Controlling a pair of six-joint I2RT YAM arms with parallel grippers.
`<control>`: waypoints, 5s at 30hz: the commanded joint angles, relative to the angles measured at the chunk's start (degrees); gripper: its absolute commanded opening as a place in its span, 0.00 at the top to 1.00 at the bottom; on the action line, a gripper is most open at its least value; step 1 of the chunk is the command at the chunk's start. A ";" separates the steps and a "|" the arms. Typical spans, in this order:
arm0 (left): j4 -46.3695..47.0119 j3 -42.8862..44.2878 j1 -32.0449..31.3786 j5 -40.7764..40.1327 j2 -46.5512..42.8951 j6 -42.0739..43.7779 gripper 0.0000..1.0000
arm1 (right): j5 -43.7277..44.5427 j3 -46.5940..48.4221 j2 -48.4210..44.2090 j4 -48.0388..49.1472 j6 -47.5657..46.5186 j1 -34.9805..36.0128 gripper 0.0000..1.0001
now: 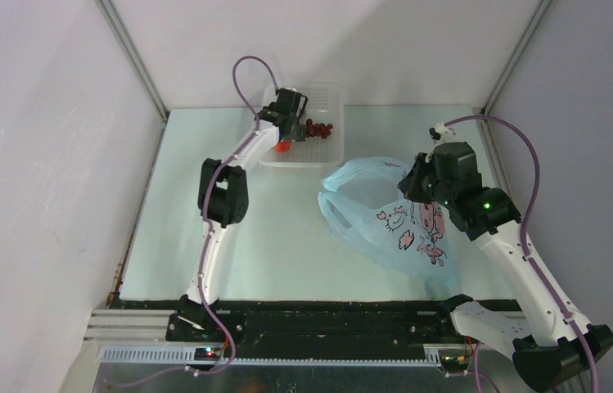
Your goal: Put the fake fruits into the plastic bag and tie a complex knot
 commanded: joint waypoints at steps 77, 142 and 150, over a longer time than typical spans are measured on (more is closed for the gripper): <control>22.10 -45.80 -31.63 25.79 -48.48 -3.33 0.49 | 0.71 0.24 -3.25 0.82 -0.30 1.50 1.00; 24.15 -48.66 -12.72 9.39 -60.38 -11.42 0.04 | 1.42 0.23 -3.70 0.60 -0.21 1.92 1.00; 26.53 -43.50 -6.37 2.45 -47.27 -19.79 0.05 | 1.91 -0.29 -3.94 0.89 -0.64 2.24 1.00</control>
